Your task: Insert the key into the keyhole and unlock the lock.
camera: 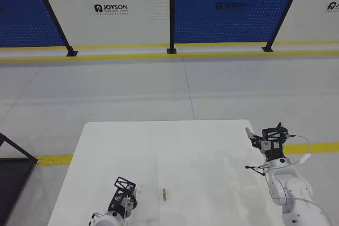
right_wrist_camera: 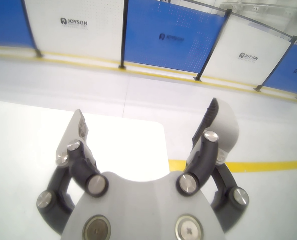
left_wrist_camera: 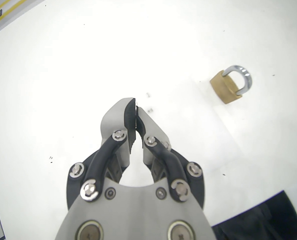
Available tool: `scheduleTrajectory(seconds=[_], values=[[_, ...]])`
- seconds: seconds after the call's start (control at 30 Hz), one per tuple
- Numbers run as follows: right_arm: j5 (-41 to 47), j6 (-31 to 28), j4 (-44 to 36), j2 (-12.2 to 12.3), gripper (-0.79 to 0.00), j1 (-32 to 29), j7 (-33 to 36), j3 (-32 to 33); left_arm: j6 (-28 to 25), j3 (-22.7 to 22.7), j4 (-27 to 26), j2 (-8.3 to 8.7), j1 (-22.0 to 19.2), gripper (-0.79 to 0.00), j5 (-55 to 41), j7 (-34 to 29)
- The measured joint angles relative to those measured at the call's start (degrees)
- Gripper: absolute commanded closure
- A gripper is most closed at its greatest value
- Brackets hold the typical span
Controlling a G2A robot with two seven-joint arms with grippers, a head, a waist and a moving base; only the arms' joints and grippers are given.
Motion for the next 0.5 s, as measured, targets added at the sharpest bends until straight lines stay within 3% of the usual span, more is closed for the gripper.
scheduleTrajectory(seconds=[0.23,0.5], values=[[0.0,0.0,0.0,0.0,-0.785,0.0,0.0,0.0,-10.1,-5.9,-3.3,0.73,5.2,0.0,-11.5,10.6],[0.0,0.0,0.0,0.0,-0.785,0.0,0.0,0.0,-30.1,-13.2,1.6,1.92,7.4,0.0,-21.2,23.7]])
